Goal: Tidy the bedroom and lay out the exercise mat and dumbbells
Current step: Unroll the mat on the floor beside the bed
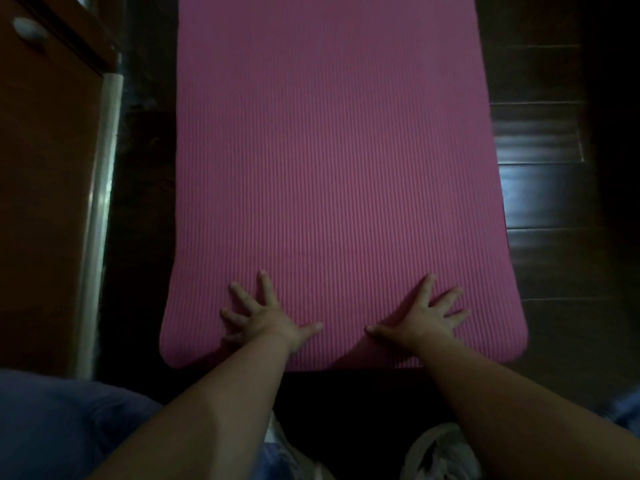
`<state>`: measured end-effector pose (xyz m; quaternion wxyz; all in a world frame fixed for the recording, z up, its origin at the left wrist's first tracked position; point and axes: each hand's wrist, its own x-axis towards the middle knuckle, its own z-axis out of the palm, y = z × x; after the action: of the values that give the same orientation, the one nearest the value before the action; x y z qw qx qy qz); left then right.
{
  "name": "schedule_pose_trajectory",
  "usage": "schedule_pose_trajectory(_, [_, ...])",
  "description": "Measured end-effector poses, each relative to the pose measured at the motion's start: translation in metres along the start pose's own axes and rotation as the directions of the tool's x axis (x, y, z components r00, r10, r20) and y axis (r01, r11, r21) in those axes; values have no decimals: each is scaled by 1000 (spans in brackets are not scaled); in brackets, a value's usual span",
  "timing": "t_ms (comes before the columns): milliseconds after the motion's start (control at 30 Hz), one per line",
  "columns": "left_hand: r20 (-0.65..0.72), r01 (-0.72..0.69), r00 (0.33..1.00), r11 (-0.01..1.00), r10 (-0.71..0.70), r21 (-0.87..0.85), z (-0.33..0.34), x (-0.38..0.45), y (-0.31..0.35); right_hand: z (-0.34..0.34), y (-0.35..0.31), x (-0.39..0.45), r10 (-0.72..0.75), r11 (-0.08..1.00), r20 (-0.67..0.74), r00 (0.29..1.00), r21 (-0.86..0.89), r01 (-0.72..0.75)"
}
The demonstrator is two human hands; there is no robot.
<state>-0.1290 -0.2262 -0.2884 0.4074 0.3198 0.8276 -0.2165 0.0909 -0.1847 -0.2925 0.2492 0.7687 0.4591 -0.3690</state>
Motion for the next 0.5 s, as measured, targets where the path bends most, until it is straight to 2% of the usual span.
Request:
schedule_pose_trajectory(267, [22, -12, 1000, 1000, 13, -18, 6, 6, -4, 10, 4, 3, -23, 1000, 1, 1000, -1, 23])
schedule_pose_trajectory(367, [62, 23, 998, 1000, -21, -20, 2, 0, -8, 9, 7, -7, -22, 999, 32, 999, -41, 23])
schedule_pose_trajectory(433, [9, 13, 1000, 1000, -13, -3, -6, -3, -3, -1, 2, -10, -32, 996, -28, 999, -90, 29])
schedule_pose_trajectory(500, [-118, -60, 991, 998, 59, -7, -23, 2, 13, -19, -13, -5, -100, 990, -95, 990, -107, 89])
